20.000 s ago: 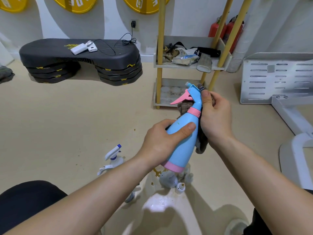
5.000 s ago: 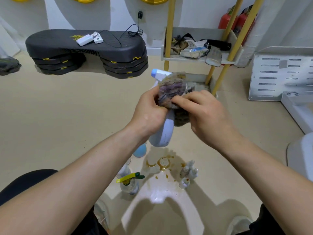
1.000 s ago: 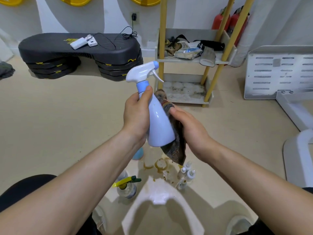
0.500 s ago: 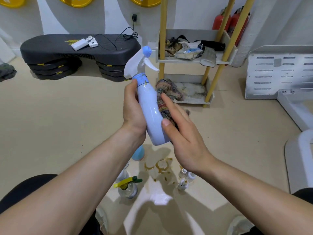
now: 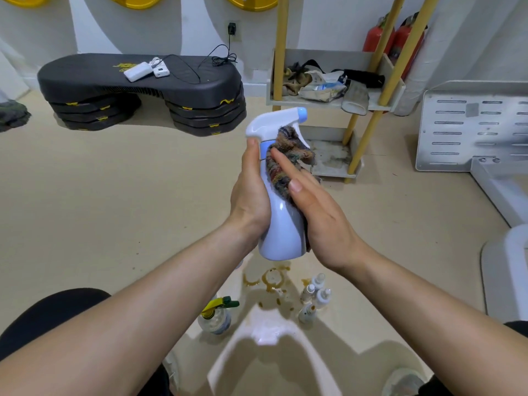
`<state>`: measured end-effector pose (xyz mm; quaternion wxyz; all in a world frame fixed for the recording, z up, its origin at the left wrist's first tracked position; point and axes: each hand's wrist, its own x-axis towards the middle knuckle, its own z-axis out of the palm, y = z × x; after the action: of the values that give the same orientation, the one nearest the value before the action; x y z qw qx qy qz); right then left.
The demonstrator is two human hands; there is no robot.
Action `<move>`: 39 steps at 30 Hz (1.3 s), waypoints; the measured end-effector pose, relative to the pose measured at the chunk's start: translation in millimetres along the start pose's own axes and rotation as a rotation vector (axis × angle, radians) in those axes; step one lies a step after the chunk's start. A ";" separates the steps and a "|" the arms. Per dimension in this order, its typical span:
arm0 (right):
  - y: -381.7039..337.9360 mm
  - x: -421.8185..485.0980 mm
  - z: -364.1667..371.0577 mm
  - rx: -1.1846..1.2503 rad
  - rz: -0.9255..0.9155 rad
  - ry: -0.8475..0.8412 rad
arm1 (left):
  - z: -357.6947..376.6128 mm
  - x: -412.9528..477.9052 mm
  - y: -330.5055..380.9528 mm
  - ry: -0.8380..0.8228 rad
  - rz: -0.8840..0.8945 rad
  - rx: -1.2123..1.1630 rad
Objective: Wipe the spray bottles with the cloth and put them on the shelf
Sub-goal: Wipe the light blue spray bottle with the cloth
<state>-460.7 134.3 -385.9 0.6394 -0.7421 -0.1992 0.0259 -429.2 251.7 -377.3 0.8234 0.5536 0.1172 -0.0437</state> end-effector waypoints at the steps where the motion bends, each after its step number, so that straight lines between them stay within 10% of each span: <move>1: 1.8 -0.2 0.4 0.047 0.019 0.001 | -0.9 -0.3 2.0 -0.015 -0.013 -0.007; 12: -1.8 -11.9 -0.9 -0.366 -0.088 0.045 | -12.2 0.5 13.3 -0.105 -0.010 0.000; 20: -4.9 1.6 -0.3 0.137 0.177 0.101 | -3.0 -5.2 -5.8 -0.140 -0.013 0.218; 35: 3.7 -24.9 6.8 0.177 0.257 0.042 | -20.2 -8.1 29.4 -0.101 -0.138 -0.047; 39: 0.0 -23.9 4.5 0.125 0.247 0.159 | -21.4 -2.0 30.7 -0.013 -0.015 0.196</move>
<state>-484.0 130.7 -391.9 0.6902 -0.7194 -0.0534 0.0578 -428.0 283.0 -356.8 0.7657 0.6302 0.1110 -0.0648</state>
